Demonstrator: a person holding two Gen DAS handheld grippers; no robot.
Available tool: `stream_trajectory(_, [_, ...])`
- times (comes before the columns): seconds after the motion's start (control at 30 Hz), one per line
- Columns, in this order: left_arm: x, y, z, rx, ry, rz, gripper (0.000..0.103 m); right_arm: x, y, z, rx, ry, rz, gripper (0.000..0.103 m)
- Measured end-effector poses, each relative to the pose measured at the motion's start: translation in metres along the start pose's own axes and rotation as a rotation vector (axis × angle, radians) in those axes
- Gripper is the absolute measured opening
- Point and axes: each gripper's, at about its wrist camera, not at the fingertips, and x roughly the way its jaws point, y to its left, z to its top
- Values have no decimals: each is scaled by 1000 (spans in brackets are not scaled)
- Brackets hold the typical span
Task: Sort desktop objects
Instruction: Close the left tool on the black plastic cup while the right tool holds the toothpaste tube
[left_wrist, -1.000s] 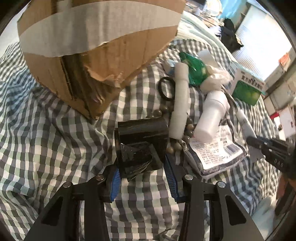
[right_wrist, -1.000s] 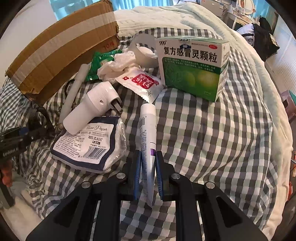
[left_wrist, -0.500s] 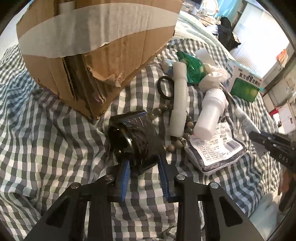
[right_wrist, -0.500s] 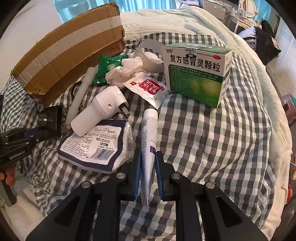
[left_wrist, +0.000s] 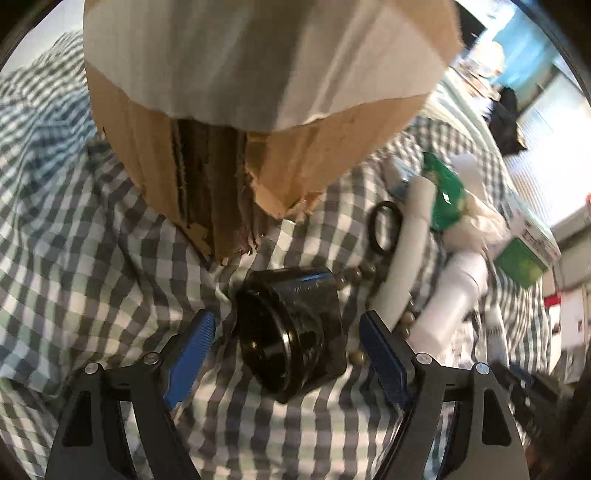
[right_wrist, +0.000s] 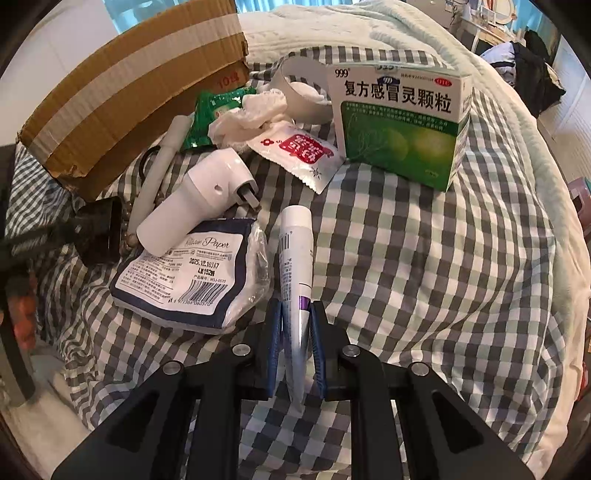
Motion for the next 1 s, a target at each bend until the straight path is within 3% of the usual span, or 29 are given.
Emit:
stream_trajectory(0.1, [11, 1, -4, 26, 38, 60, 82, -1, -2, -1, 5, -2, 2, 15])
stream_trajectory(0.13, [14, 2, -5, 45, 50, 40, 71, -2, -2, -1, 6, -3, 2, 15])
stream_trajectory(0.2, [11, 4, -10, 76, 52, 23, 63, -2, -4, -2, 7, -6, 4, 15])
stream_trajectory(0.67, [-30, 9, -29, 199, -2, -42, 63, -15, -9, -4, 13, -50, 7, 15])
stream_trajectory(0.73, [-35, 11, -30, 209, -3, -53, 49, -18, -9, -4, 15, -57, 9, 15])
stream_trajectory(1.0, [-37, 23, -33, 232, 23, -81, 49, -22, -4, 5, 39, -59, 17, 15])
